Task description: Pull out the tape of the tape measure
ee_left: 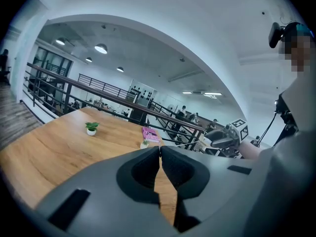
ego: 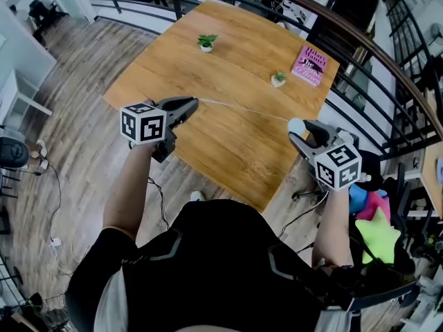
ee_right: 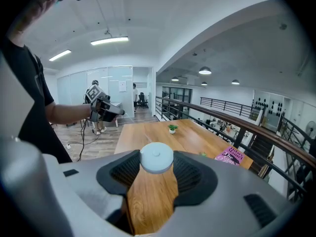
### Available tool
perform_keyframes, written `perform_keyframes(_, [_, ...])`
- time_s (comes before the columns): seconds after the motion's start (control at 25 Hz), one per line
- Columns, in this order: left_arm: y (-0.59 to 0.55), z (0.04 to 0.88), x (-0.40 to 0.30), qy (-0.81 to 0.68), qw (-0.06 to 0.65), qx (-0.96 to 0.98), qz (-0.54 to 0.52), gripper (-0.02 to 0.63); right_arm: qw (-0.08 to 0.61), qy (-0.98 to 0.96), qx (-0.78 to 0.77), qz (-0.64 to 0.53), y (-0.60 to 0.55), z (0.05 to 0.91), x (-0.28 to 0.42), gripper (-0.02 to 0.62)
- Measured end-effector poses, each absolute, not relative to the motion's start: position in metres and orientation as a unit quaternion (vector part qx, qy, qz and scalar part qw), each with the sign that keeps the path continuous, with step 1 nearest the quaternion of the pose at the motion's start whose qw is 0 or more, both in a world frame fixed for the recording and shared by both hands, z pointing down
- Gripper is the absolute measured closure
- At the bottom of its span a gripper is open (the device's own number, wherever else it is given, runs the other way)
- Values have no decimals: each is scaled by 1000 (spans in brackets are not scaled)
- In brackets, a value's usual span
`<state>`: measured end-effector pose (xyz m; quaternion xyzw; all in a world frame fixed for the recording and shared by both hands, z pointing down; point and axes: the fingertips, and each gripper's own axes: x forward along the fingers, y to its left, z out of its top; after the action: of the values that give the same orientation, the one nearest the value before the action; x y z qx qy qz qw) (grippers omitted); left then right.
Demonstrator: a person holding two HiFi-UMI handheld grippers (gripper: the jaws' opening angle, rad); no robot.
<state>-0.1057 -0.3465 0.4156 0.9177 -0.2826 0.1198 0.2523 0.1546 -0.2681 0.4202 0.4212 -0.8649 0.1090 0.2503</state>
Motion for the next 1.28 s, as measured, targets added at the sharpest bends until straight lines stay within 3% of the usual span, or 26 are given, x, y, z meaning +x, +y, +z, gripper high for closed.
perform_keyframes(0.4, [-349,457,-101,-291,295,898,148,568,272,-859,417,118,-278,470,158,373])
perform_keyframes(1.28, [-345,685,-106,-316,404,802,307,566,339,-842,354,226,-290,695,154,373])
